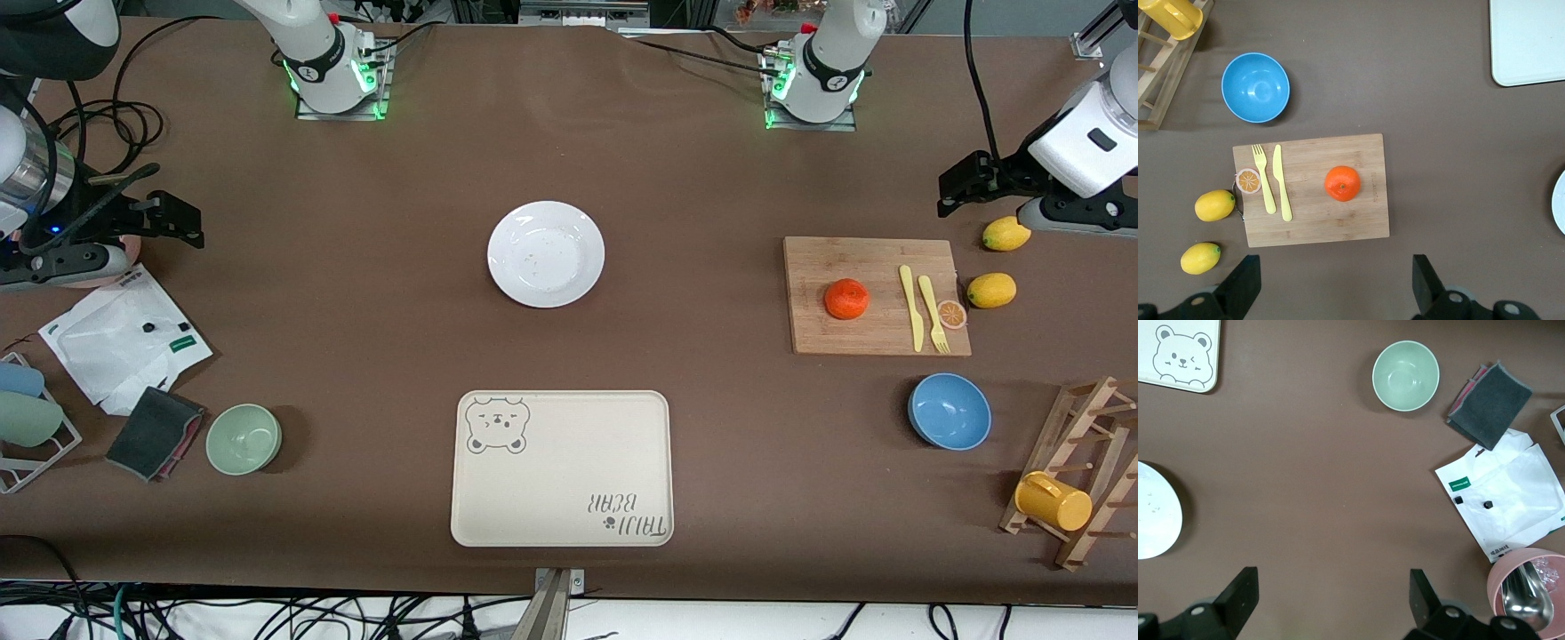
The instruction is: Place orange and plate with both arms
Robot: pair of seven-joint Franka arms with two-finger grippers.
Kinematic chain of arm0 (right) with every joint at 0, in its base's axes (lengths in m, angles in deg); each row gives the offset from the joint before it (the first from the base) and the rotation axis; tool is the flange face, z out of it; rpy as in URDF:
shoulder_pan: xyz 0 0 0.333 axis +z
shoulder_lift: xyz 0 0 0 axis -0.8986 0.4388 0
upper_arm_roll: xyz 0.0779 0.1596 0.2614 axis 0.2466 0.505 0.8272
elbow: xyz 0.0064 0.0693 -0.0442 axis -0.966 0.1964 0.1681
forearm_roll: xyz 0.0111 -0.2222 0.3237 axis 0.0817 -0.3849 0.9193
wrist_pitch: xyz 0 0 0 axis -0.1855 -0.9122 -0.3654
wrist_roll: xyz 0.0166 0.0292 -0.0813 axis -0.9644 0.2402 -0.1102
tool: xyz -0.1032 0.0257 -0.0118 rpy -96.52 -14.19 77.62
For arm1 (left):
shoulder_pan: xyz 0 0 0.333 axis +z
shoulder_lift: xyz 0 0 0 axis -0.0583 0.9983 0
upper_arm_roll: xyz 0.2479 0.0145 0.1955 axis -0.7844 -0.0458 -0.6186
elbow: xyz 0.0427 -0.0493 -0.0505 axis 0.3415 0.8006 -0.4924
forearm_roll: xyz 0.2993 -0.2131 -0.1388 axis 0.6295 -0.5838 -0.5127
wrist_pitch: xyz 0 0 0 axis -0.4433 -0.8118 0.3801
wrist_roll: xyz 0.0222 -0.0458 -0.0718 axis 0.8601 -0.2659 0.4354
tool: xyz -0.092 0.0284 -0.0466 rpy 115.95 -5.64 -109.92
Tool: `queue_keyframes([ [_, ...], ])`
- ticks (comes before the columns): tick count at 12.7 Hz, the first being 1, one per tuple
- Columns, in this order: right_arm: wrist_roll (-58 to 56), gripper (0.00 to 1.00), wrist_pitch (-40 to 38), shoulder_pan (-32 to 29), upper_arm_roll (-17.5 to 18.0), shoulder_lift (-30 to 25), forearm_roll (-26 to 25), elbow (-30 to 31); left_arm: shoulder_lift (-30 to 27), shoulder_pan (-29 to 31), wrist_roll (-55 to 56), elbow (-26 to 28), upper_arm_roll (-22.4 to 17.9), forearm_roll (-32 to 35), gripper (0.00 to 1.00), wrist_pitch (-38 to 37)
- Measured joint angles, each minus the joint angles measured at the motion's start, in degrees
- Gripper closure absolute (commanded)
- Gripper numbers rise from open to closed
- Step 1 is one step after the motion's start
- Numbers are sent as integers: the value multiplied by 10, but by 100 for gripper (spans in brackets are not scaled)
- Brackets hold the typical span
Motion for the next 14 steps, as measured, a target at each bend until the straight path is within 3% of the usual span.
queue_keyframes([
  [14,10,0,2,0,0,2,0,0,0,4,0,0,0,0,0,-1],
])
